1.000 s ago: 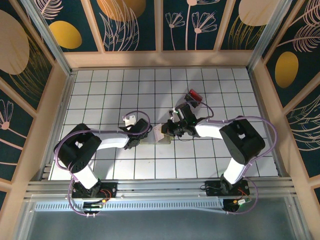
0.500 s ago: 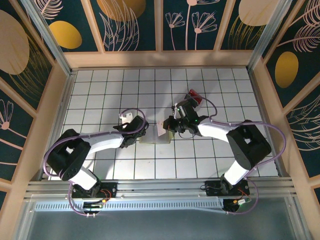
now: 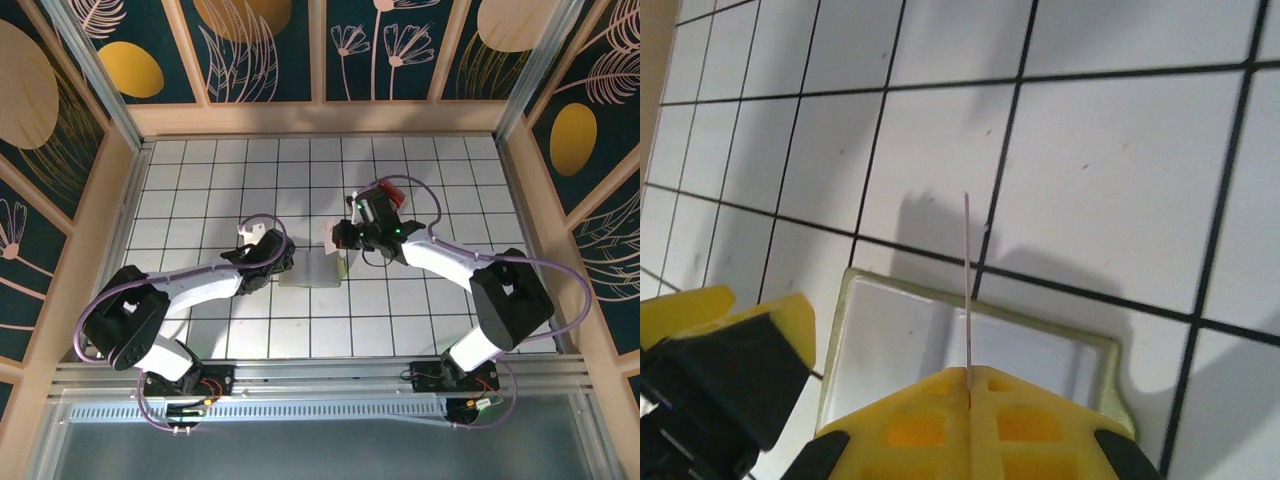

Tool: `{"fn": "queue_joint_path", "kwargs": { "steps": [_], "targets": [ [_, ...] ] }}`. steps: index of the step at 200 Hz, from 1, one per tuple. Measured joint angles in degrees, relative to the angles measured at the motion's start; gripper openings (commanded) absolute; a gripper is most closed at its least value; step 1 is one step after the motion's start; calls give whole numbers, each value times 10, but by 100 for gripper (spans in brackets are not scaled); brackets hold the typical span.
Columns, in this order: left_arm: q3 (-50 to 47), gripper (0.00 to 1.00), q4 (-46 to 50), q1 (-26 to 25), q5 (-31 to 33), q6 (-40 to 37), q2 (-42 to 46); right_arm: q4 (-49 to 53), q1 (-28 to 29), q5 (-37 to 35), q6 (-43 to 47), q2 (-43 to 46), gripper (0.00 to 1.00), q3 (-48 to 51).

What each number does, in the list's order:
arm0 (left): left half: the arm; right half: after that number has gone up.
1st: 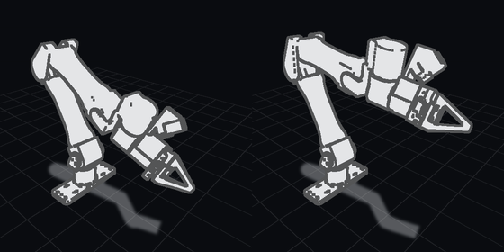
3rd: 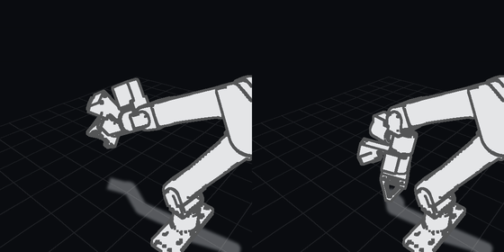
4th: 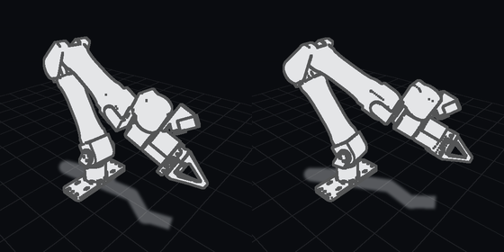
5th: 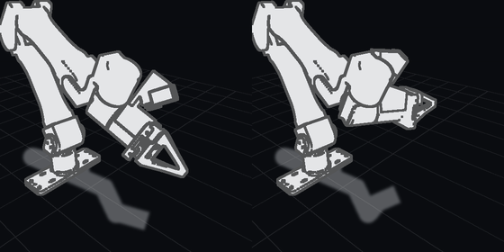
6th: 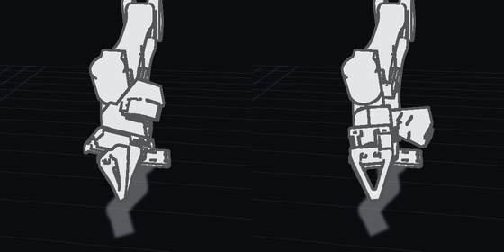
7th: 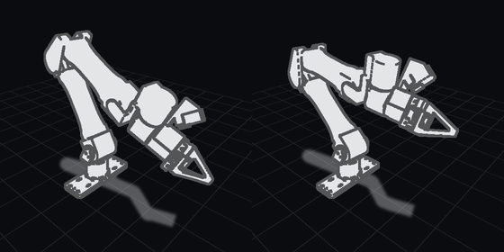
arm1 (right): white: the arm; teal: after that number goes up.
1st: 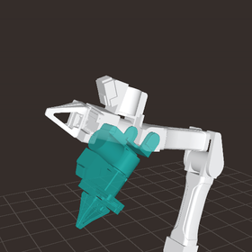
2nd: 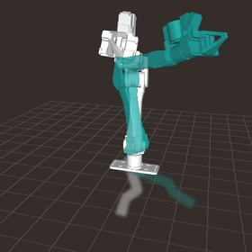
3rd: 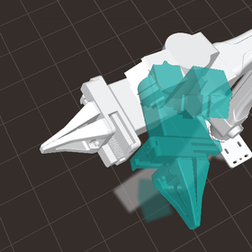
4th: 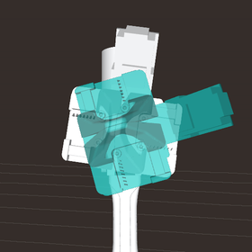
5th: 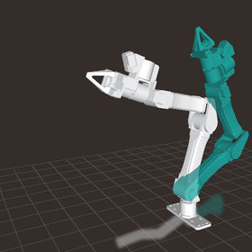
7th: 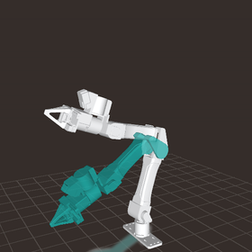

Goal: Take the credit cards out of the card holder

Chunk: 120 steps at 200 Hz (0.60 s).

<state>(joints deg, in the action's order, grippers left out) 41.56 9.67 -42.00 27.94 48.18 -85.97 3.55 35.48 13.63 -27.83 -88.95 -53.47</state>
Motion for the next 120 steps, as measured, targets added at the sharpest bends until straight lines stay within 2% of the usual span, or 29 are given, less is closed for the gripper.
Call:
{"fn": "queue_joint_path", "kwargs": {
  "steps": [45, 120],
  "targets": [
    [0, 99, 1, -19, -14, -16, 2, 35, -36, -48, 59, 9, 0, -16],
    [0, 99, 26, -45, -1, -16, -52, 47, -81, -66, 96, 45, 0, -16]
  ]
}}
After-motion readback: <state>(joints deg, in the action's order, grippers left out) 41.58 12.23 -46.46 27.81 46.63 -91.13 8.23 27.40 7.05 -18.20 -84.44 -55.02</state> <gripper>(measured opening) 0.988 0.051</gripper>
